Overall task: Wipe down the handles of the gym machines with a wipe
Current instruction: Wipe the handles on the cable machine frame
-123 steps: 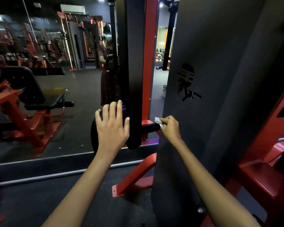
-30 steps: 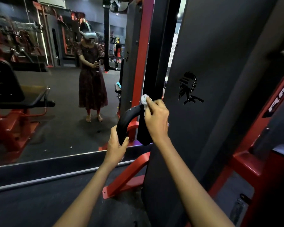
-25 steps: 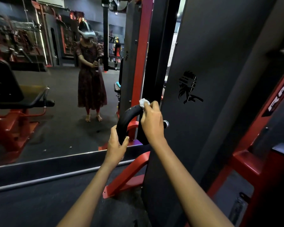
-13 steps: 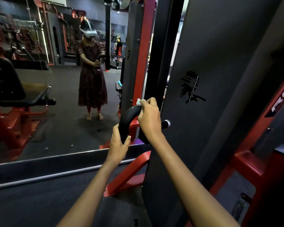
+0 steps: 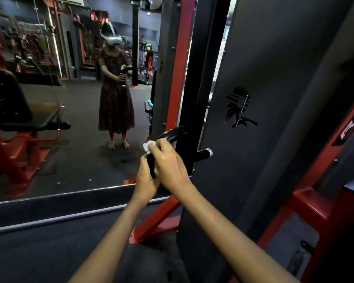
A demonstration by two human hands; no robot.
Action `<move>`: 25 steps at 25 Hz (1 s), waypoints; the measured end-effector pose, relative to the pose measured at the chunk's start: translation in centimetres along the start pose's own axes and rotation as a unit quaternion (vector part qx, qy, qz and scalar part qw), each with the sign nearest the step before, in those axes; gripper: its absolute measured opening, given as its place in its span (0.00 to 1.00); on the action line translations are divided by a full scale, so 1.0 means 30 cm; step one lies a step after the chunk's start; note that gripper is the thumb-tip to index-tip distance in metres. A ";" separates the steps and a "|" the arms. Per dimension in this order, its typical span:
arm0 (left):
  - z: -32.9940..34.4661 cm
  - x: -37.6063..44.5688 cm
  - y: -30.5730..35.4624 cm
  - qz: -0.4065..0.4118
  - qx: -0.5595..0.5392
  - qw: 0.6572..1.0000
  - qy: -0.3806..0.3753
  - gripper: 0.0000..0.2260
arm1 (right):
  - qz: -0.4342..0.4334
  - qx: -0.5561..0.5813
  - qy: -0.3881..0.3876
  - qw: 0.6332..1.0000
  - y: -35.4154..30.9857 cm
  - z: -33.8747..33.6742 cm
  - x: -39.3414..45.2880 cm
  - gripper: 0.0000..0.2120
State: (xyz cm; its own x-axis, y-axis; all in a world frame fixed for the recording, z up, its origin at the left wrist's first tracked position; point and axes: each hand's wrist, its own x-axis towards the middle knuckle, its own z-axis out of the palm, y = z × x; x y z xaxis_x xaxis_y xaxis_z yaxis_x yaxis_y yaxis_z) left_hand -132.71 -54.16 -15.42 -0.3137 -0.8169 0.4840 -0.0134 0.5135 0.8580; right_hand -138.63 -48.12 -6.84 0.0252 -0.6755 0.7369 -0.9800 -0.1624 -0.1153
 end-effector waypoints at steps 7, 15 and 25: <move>-0.002 -0.003 0.005 -0.025 0.000 1.000 -0.013 0.23 | 0.176 -0.043 0.087 0.980 0.155 -0.043 0.105 0.10; -0.004 0.003 0.001 -0.026 -0.007 1.000 -0.016 0.24 | -0.013 0.002 0.038 0.999 0.085 -0.026 0.011 0.16; -0.006 -0.002 -0.002 -0.037 -0.003 0.999 -0.026 0.24 | 0.139 -0.048 0.061 0.987 0.185 -0.038 -0.039 0.15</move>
State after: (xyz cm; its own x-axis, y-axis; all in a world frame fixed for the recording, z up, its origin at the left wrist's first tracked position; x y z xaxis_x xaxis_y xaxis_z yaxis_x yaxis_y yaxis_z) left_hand -132.52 -54.19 -15.47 -0.3610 -0.8373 0.4105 -0.0333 0.4515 0.8916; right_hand -144.32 -47.41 -7.57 -0.2659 -0.5925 0.7605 -0.9599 0.0897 -0.2657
